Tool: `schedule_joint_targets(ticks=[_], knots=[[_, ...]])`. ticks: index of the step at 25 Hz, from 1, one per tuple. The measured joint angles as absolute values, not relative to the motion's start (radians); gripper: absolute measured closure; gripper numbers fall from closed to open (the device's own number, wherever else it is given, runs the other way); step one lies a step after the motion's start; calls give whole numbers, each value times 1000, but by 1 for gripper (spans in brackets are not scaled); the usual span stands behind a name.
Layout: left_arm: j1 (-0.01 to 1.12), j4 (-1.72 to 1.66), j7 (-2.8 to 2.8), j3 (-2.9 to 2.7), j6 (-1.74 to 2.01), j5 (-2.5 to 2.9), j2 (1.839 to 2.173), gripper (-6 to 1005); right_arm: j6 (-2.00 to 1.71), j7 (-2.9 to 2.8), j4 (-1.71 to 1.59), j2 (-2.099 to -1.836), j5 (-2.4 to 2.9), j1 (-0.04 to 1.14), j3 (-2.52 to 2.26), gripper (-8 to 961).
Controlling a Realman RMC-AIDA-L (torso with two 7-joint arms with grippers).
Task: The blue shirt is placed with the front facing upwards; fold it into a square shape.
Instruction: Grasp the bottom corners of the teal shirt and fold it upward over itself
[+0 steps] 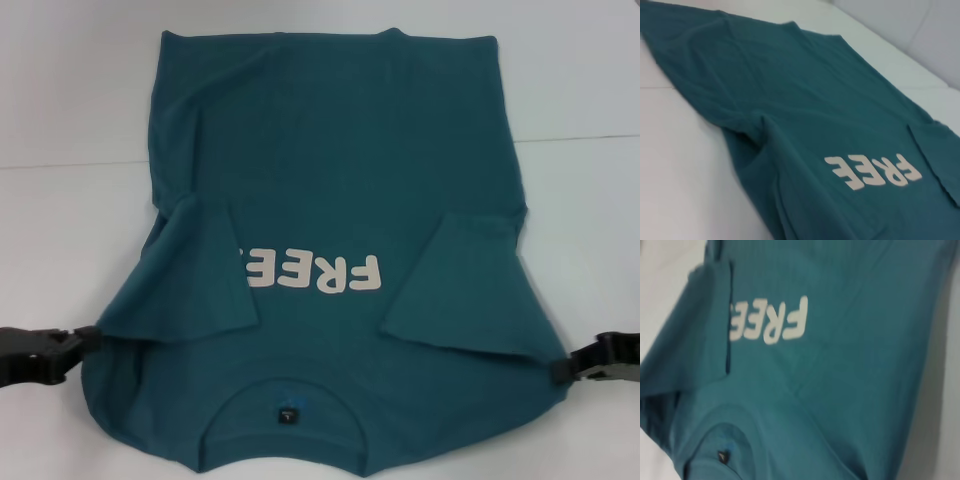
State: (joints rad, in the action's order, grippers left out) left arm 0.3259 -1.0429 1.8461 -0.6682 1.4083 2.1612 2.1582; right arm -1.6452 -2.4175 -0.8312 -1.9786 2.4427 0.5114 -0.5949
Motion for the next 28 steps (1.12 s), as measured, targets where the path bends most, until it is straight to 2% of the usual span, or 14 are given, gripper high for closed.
schedule_joint_targets(ticks=[19,28], knots=[[255,-1031,1891,-529,1518,2171,2155,998,-1749,-2289,-820,-1962,2417,410,-409,893],[236,-1023,1893,-489,1619,2164,2162,997,-1818,-2238,-819,-1978,2416,393,-364,888]])
